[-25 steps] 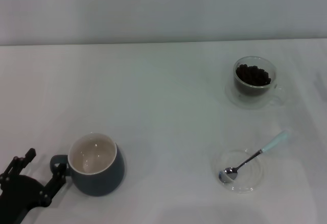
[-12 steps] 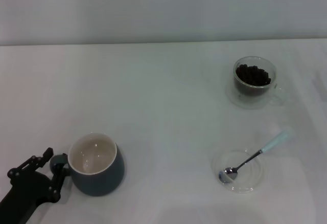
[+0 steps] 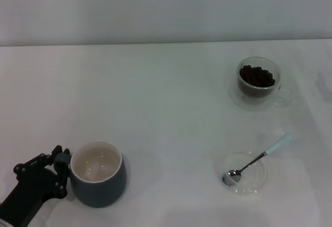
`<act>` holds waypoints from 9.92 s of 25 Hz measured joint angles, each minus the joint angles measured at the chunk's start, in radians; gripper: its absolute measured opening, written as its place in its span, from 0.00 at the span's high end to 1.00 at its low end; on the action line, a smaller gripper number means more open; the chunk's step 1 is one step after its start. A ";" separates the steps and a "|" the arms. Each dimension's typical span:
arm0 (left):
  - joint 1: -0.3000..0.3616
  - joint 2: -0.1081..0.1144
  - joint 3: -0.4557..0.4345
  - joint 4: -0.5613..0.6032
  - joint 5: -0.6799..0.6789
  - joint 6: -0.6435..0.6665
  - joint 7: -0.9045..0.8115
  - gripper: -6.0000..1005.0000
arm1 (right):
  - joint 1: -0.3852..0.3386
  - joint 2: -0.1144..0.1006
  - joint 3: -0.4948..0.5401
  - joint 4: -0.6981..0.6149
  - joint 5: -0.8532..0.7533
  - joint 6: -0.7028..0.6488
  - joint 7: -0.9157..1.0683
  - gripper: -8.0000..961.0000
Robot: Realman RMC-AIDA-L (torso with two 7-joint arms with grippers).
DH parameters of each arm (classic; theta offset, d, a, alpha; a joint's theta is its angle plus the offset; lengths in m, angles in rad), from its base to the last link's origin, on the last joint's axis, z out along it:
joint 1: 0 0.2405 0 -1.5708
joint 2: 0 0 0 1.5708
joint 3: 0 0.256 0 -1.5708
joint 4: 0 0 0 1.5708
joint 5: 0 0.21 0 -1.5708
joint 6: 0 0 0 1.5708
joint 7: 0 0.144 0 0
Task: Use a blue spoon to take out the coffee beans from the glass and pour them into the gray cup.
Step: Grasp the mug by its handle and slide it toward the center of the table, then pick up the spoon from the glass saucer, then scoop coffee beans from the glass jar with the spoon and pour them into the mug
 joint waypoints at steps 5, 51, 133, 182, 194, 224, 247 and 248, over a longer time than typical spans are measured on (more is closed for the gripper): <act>-0.026 -0.001 -0.001 0.007 -0.001 -0.002 0.010 0.88 | 0.001 0.000 -0.003 0.000 -0.002 0.000 0.000 0.11; -0.107 -0.003 0.005 0.131 0.036 -0.196 0.105 0.36 | 0.009 0.000 -0.005 -0.001 -0.005 -0.003 -0.006 0.11; 0.035 0.006 0.002 0.105 -0.330 0.143 0.092 0.23 | -0.203 -0.024 -0.288 -0.116 -0.571 -0.109 1.020 0.41; 0.016 0.001 0.005 0.105 -0.320 0.115 0.094 0.23 | 0.012 -0.031 -0.085 -0.467 -0.689 0.008 0.520 0.84; -0.014 0.003 -0.001 0.101 -0.326 0.102 0.093 0.23 | -0.014 -0.034 -0.085 -0.471 -0.702 0.109 0.501 0.84; -0.036 0.006 -0.005 0.088 -0.328 0.055 0.092 0.23 | -0.059 -0.014 -0.071 -0.384 -0.565 0.171 0.910 0.84; -0.036 0.006 -0.004 0.075 -0.324 0.064 0.093 0.23 | -0.049 -0.012 -0.072 -0.339 -0.523 0.218 1.218 0.84; -0.036 0.006 -0.004 0.075 -0.324 0.064 0.095 0.23 | -0.049 -0.012 -0.072 -0.338 -0.516 0.221 1.223 0.84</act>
